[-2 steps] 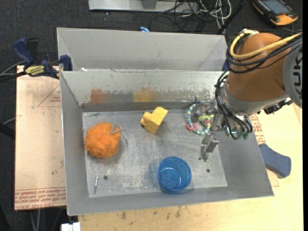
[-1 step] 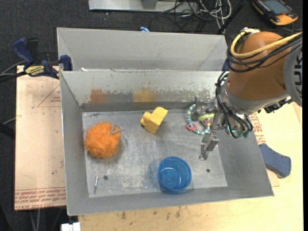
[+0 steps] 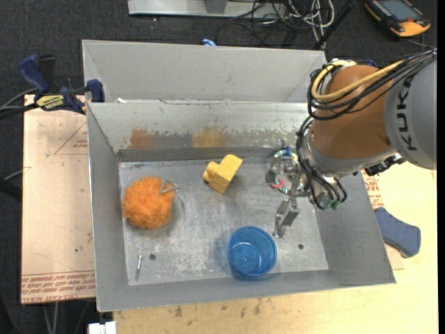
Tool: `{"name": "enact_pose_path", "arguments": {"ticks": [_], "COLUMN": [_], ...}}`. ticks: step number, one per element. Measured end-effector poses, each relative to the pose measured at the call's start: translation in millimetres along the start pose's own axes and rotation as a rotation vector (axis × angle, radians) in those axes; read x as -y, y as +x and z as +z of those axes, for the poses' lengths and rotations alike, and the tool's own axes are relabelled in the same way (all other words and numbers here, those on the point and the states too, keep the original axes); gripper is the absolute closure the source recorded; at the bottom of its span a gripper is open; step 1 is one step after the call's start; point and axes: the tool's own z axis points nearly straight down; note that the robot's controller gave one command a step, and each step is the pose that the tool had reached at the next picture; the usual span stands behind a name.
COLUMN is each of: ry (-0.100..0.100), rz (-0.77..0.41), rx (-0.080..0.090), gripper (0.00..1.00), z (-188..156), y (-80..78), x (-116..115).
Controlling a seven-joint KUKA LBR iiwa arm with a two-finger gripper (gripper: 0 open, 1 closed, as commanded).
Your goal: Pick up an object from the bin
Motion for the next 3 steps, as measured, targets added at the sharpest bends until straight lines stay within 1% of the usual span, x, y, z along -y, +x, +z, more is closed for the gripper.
{"name": "enact_pose_path", "arguments": {"ticks": [1,2,3], "ry": [0.0,-0.005,0.0], "rz": [0.012,-0.136,-0.198], "rx": [-0.003,-0.007,0.0], "gripper": [0.0,0.0,0.0], "z": [15,35,79], "y": [1.2,-27.1,-7.4], "x": [-4,-46,-27]}}
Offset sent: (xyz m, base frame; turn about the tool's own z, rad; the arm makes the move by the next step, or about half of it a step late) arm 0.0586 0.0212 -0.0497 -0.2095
